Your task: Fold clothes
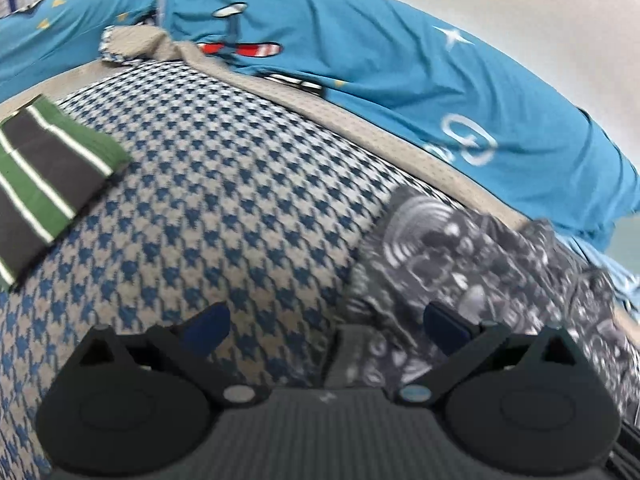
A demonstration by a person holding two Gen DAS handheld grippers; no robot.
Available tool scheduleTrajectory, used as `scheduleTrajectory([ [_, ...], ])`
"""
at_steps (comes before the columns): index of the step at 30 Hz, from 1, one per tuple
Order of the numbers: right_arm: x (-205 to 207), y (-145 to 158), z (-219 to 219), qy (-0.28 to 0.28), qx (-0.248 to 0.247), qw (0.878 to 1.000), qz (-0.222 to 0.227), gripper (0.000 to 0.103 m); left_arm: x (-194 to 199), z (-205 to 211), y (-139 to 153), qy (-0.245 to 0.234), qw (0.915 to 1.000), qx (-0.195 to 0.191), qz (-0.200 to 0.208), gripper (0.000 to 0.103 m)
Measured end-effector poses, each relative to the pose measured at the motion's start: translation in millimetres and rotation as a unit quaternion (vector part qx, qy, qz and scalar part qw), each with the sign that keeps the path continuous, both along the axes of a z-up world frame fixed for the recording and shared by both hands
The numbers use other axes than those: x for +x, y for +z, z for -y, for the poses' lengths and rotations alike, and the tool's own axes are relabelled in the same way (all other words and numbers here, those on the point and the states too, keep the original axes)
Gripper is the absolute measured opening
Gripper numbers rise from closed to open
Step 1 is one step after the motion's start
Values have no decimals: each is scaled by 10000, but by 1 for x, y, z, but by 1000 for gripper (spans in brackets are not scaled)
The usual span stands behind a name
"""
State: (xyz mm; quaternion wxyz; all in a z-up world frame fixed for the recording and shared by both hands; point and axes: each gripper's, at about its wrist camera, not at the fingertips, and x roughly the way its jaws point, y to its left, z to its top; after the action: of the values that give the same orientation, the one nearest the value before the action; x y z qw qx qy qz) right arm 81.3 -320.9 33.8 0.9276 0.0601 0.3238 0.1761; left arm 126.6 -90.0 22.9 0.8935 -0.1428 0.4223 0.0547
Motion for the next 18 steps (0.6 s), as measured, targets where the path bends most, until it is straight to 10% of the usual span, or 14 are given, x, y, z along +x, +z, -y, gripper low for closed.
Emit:
scheduleTrajectory([
  [18, -36, -4, 117, -1806, -187, 9831, -228, 17, 12, 63, -21, -706, 9969, 323, -146, 103],
])
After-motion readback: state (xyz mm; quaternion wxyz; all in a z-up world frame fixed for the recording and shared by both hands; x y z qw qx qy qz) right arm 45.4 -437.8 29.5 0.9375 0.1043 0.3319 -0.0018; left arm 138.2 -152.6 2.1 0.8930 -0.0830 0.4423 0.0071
